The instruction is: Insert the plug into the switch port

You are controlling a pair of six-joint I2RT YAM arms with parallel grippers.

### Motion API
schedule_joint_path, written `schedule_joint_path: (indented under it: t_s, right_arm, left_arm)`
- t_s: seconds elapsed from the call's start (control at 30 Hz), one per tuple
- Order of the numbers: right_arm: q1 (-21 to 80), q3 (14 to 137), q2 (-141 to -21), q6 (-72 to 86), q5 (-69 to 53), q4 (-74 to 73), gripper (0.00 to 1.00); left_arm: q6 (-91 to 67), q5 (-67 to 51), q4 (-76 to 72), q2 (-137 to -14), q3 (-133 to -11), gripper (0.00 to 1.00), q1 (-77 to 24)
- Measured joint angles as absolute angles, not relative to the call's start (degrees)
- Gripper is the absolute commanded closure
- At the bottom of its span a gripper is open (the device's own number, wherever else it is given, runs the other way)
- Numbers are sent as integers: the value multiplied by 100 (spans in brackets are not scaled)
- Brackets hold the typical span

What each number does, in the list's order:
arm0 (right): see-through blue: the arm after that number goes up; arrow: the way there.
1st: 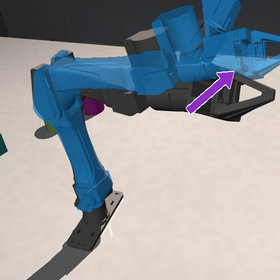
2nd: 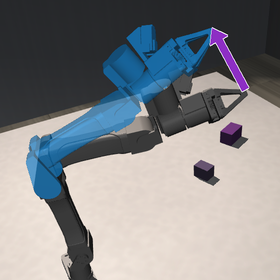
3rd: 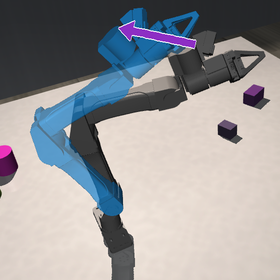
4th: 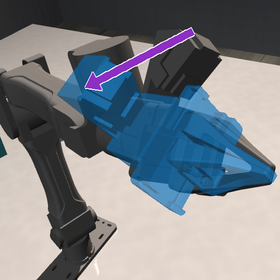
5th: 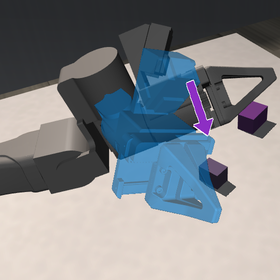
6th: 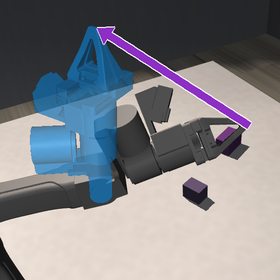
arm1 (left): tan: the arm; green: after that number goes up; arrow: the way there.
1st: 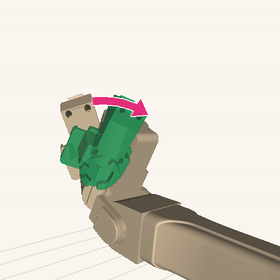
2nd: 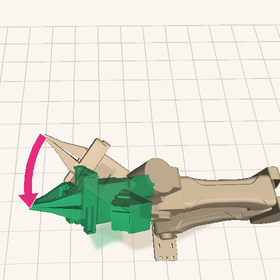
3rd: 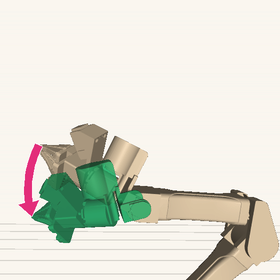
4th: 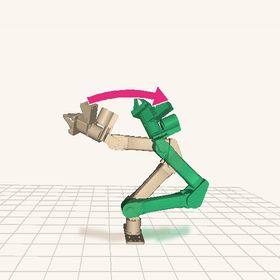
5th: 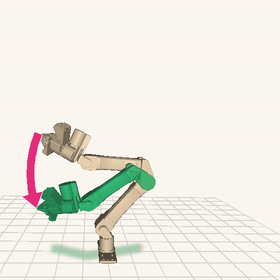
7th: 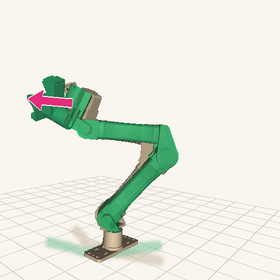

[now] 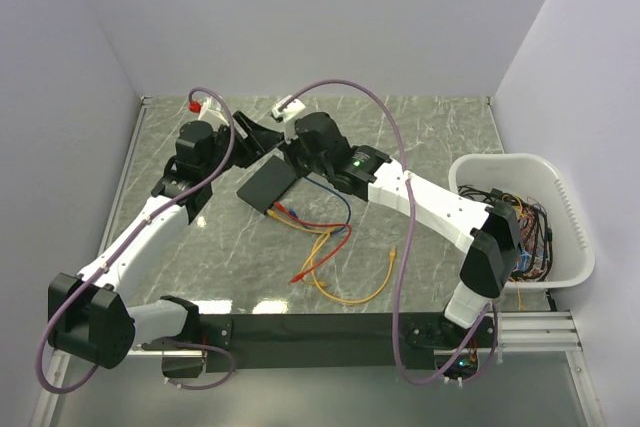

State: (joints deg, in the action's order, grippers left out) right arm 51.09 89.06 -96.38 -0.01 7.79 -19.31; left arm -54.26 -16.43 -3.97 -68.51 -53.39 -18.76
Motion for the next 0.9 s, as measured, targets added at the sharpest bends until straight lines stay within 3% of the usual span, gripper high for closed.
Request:
schedule_joint_path:
  t_s: [0.23,0.53,0.9]
  right_arm:
    - [4934,8202,-9397,357,539,-1776,100]
    - [4495,7520,-9535,934,-353,-1608,100]
    - [4139,7905,-10899,1120,-1402,-1481,100]
  left_arm:
    - [-5408,-1667,-701,-6847,-5118,26,-1396]
    - [-5218,-1922,-1695,-7028,-4431,30,-690]
    - [-4917,-2488,-3308,-8468,-4125,32,-349]
